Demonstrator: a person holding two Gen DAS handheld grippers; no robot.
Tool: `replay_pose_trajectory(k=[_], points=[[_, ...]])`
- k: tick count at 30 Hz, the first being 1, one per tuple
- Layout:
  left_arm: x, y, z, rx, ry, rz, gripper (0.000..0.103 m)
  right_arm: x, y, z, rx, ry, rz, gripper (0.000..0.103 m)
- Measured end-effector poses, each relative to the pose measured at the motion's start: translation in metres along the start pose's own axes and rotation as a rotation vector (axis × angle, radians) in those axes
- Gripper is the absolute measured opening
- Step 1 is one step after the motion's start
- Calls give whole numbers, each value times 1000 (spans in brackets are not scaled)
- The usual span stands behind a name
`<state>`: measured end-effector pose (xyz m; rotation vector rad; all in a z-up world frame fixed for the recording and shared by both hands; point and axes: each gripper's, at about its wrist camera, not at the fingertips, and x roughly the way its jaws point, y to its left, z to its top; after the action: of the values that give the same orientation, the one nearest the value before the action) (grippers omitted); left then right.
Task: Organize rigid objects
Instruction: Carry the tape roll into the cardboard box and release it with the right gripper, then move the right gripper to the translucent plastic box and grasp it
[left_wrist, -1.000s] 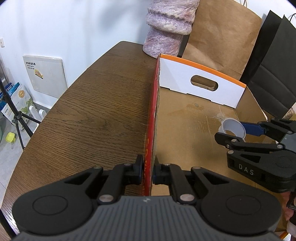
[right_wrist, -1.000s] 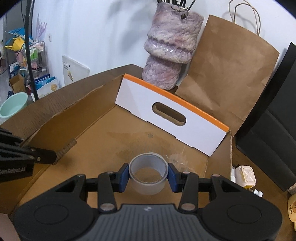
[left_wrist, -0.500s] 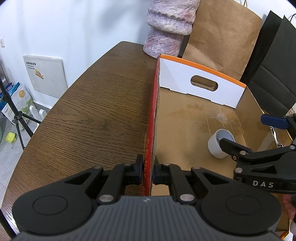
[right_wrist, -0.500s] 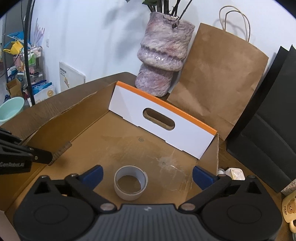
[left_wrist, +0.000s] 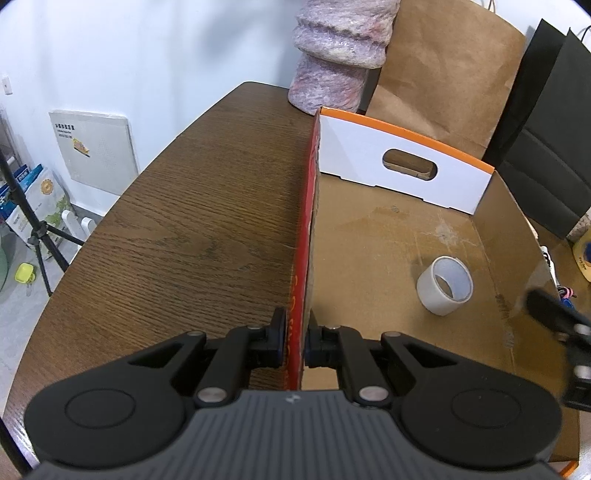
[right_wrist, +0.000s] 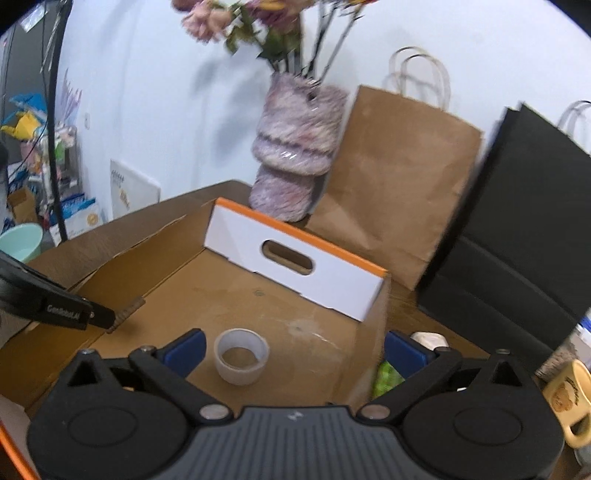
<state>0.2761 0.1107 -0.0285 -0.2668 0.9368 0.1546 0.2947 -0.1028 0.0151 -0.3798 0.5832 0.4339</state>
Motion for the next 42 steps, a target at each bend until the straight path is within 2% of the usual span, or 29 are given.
replay_pose_trajectory(k=[5,13,21,27,42], points=[[0,-2,-1,0,-4,19,10,-27,-28,-20,73,-29,-49,103],[-1,-6,-3,19,-19,40,10,-61,-75,-77,195,-9,-143,103],[-5,-9,-6,27,-49,60,10,-64,-97,-128,299,32,-156,103],[-6,-10,-5,43,-61,60,10,-43,-95,-136,348,19,-140,103],[-8,-11,-6,57,-77,65,10,-6,-92,-129,405,68,-244,103]])
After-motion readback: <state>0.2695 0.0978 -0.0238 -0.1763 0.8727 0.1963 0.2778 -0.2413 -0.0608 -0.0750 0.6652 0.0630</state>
